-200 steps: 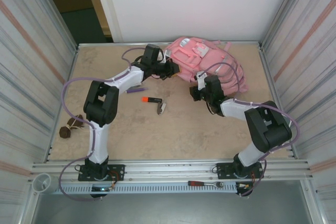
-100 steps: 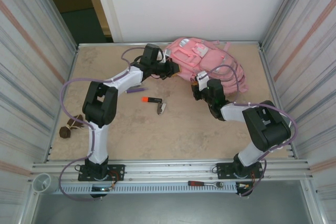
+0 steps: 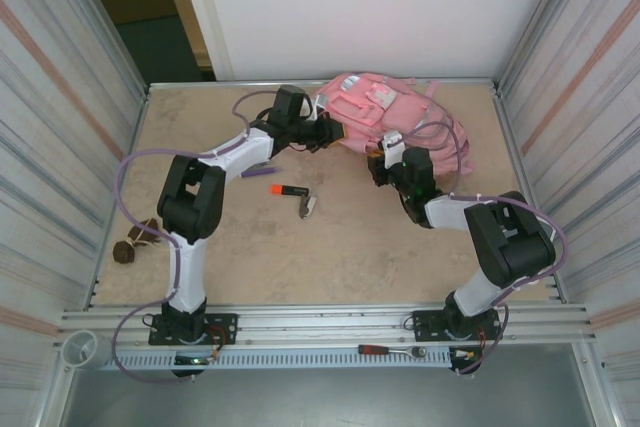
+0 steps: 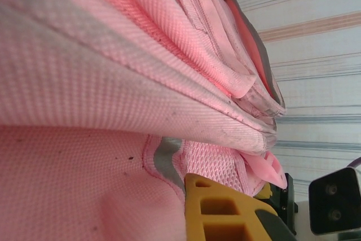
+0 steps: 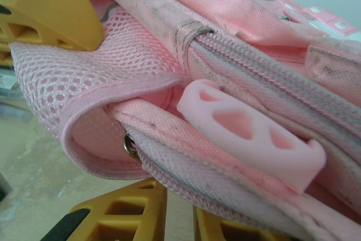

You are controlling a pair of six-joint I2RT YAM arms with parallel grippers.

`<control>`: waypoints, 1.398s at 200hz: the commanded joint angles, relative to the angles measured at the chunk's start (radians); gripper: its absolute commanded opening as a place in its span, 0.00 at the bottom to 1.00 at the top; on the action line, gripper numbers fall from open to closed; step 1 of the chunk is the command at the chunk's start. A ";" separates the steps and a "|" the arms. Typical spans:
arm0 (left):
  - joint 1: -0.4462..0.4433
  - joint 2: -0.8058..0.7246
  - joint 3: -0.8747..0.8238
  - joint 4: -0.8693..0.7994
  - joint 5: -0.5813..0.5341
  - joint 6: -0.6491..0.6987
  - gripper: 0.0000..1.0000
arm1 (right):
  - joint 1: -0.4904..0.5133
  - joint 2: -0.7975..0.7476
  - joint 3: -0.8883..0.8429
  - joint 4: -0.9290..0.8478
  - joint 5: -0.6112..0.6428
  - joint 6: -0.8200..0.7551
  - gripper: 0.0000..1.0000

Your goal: Pack the student bag

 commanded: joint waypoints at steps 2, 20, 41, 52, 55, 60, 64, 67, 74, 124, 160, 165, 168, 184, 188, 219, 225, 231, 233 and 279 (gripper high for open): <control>-0.029 -0.080 -0.009 0.012 0.146 0.011 0.00 | -0.025 -0.019 0.010 0.149 0.004 0.047 0.19; -0.032 -0.079 -0.010 0.012 0.146 0.015 0.00 | -0.031 -0.015 0.007 0.165 -0.004 0.071 0.19; -0.033 -0.078 -0.010 0.011 0.147 0.015 0.00 | -0.038 -0.007 0.008 0.186 -0.011 0.105 0.21; -0.036 -0.076 -0.010 0.012 0.148 0.015 0.00 | -0.040 0.000 0.011 0.194 -0.018 0.120 0.22; -0.037 -0.076 -0.010 0.012 0.150 0.015 0.00 | -0.040 0.002 0.013 0.194 -0.022 0.122 0.23; -0.037 -0.075 -0.012 0.012 0.151 0.015 0.00 | -0.040 0.003 0.015 0.194 -0.027 0.123 0.24; -0.038 -0.075 -0.011 0.012 0.150 0.015 0.00 | -0.038 0.005 0.019 0.193 -0.029 0.124 0.25; -0.038 -0.075 -0.011 0.012 0.151 0.015 0.00 | -0.038 0.007 0.021 0.190 -0.030 0.125 0.25; -0.039 -0.075 -0.013 0.014 0.151 0.014 0.00 | -0.038 0.011 0.023 0.191 -0.028 0.127 0.26; -0.053 -0.072 -0.022 0.026 0.157 0.008 0.00 | -0.039 0.025 0.042 0.189 0.022 0.162 0.24; -0.057 -0.070 -0.027 0.026 0.157 0.010 0.00 | -0.039 0.035 0.045 0.188 0.033 0.186 0.15; -0.056 -0.069 -0.031 0.026 0.155 0.011 0.00 | -0.041 0.032 0.041 0.186 0.038 0.186 0.14; -0.054 -0.071 -0.032 0.026 0.153 0.011 0.00 | -0.042 0.031 0.037 0.182 0.041 0.186 0.12; -0.046 -0.077 -0.044 0.024 0.139 0.017 0.00 | -0.052 0.012 0.021 0.146 0.056 0.189 0.08; -0.043 -0.079 -0.045 0.021 0.136 0.018 0.00 | -0.054 0.007 0.015 0.136 0.056 0.190 0.07; -0.016 -0.086 -0.056 0.011 0.117 0.034 0.00 | -0.076 -0.034 -0.038 0.097 0.064 0.199 0.03; -0.010 -0.087 -0.058 0.009 0.114 0.037 0.00 | -0.081 -0.043 -0.046 0.083 0.065 0.200 0.03; -0.005 -0.088 -0.059 0.005 0.109 0.039 0.00 | -0.086 -0.052 -0.054 0.066 0.062 0.202 0.02; -0.003 -0.089 -0.060 0.004 0.107 0.041 0.00 | -0.088 -0.056 -0.057 0.061 0.062 0.203 0.02; 0.036 -0.095 -0.072 -0.003 0.077 0.048 0.00 | -0.138 -0.128 -0.114 -0.043 0.019 0.226 0.00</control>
